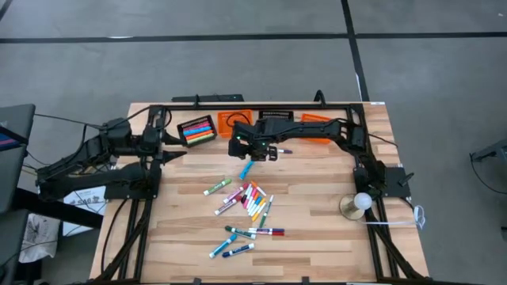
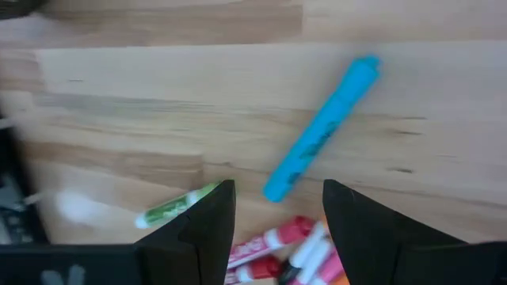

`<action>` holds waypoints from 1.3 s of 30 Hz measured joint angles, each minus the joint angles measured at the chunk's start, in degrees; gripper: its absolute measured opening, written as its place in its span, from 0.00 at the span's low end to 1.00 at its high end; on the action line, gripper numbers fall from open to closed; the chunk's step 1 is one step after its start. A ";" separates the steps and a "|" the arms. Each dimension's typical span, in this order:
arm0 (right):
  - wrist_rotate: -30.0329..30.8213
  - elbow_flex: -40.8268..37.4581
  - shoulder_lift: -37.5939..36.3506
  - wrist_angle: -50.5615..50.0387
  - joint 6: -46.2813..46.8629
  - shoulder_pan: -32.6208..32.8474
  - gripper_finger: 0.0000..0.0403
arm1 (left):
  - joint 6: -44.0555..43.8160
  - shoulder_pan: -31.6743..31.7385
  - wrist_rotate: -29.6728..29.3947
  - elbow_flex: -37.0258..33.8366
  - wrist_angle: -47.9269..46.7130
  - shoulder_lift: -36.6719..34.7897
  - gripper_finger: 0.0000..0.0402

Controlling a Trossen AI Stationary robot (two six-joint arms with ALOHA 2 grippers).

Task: Pick & Place Markers
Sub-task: Put the blue highlighter into the left black bin

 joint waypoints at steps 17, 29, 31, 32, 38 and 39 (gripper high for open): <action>1.45 0.07 4.61 0.27 4.38 -0.27 0.45 | 3.27 0.02 -0.01 0.00 0.36 0.31 0.40; -0.83 0.09 10.15 1.00 5.09 -1.13 0.45 | 4.33 -0.09 0.00 0.00 0.47 -0.22 0.40; -1.20 0.19 10.77 0.68 5.04 -1.14 0.45 | 4.33 -0.09 0.00 0.00 0.47 -0.22 0.40; -1.29 0.25 10.87 0.59 4.86 -1.18 0.45 | 4.33 -0.09 0.00 0.00 0.46 -0.24 0.40; 0.64 0.26 11.62 -0.02 3.09 -1.05 0.40 | 4.33 -0.09 0.00 0.00 0.45 -0.23 0.40; 0.90 0.25 11.66 -0.02 3.07 -1.03 0.39 | 4.33 -0.09 0.00 0.00 0.45 -0.23 0.40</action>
